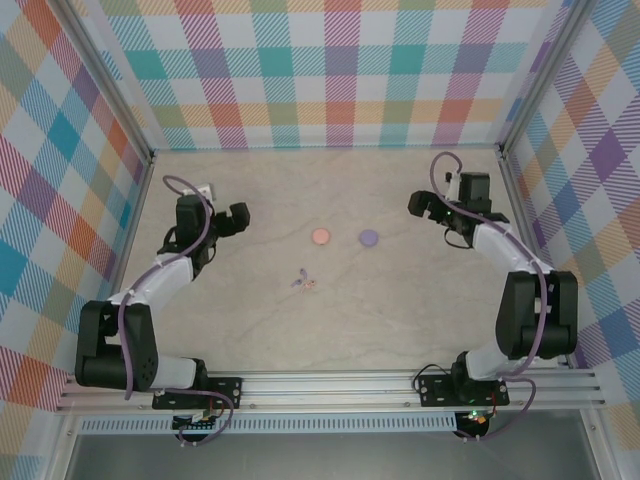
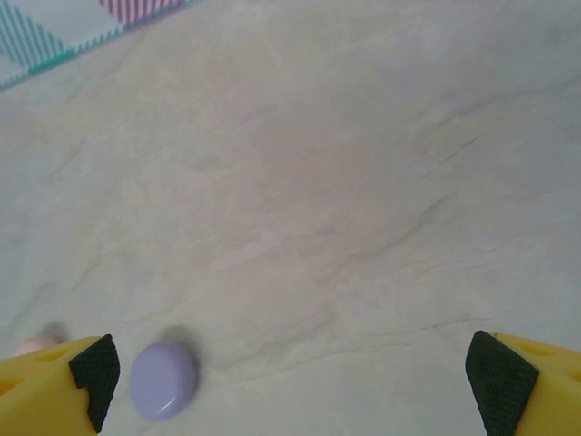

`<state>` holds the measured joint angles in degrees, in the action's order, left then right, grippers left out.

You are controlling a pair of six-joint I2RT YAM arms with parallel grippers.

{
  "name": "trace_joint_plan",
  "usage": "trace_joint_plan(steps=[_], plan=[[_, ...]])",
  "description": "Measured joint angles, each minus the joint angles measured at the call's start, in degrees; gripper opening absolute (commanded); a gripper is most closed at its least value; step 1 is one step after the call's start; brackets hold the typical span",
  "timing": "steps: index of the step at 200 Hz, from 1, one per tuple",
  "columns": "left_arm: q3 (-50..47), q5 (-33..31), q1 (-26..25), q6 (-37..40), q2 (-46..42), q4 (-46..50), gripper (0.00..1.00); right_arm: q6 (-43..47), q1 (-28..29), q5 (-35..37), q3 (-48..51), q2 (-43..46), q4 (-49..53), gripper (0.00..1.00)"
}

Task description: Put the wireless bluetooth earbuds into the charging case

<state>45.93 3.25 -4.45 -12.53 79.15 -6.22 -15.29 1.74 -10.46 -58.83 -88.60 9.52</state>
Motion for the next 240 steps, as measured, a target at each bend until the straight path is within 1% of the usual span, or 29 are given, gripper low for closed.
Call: trace_joint_plan(steps=[14, 30, 35, 47, 62, 70, 76, 90, 99, 114, 120, 144, 190, 209, 240], plan=[[3.69, 3.43, -0.66, -2.71, 2.25, 3.69, 0.99, -0.74, 1.95, -2.93, -3.26, -2.58, 3.85, 0.98], [7.45, 6.99, -2.01, -5.57, 5.97, 7.69, 0.93, -1.09, 5.44, -6.75, -6.78, -5.55, 7.10, 0.93], [8.35, 8.11, -2.73, -6.38, 7.17, 8.72, 0.90, -1.22, 6.58, -8.09, -8.00, -6.60, 8.00, 0.92], [10.12, 10.45, -4.81, -7.54, 9.92, 10.80, 0.83, -1.81, 8.79, -10.64, -10.78, -8.87, 9.94, 0.84], [11.69, 12.98, -7.54, -9.03, 13.20, 12.72, 0.77, -1.77, 11.39, -13.42, -14.86, -12.39, 12.48, 0.74], [12.41, 14.19, -8.85, -10.05, 14.82, 13.73, 0.73, -1.88, 12.72, -14.69, -17.14, -14.51, 13.81, 0.71], [12.85, 14.82, -9.55, -10.84, 15.89, 14.16, 0.71, -1.90, 13.64, -15.32, -18.73, -16.09, 14.56, 0.68], [14.10, 16.31, -10.88, -12.37, 18.29, 15.19, 0.66, -1.92, 15.32, -16.70, -21.75, -19.28, 16.22, 0.59], [14.86, 17.25, -11.54, -13.16, 19.76, 15.34, 0.60, -2.32, 16.20, -17.59, -23.32, -21.11, 17.14, 0.55], [15.87, 18.78, -12.44, -14.78, 22.08, 15.13, 0.57, -2.45, 17.46, -19.26, -26.05, -24.30, 18.71, 0.44], [16.11, 19.21, -12.74, -15.37, 22.82, 14.97, 0.55, -2.62, 17.90, -19.78, -27.15, -25.53, 19.32, 0.41], [16.26, 20.52, -13.77, -17.84, 25.38, 13.70, 0.54, -2.93, 19.28, -21.07, -32.11, -30.73, 21.90, 0.35], [18.12, 21.84, -16.13, -21.03, 28.87, 11.76, 0.53, -4.28, 20.90, -21.99, -38.32, -37.22, 25.83, 0.34], [19.23, 22.49, -16.85, -22.16, 30.18, 10.27, 0.51, -4.79, 21.29, -22.47, -40.28, -38.93, 27.30, 0.34], [20.26, 23.98, -16.96, -24.13, 32.54, 7.87, 0.48, -5.33, 21.64, -23.45, -43.98, -41.86, 29.40, 0.29]])
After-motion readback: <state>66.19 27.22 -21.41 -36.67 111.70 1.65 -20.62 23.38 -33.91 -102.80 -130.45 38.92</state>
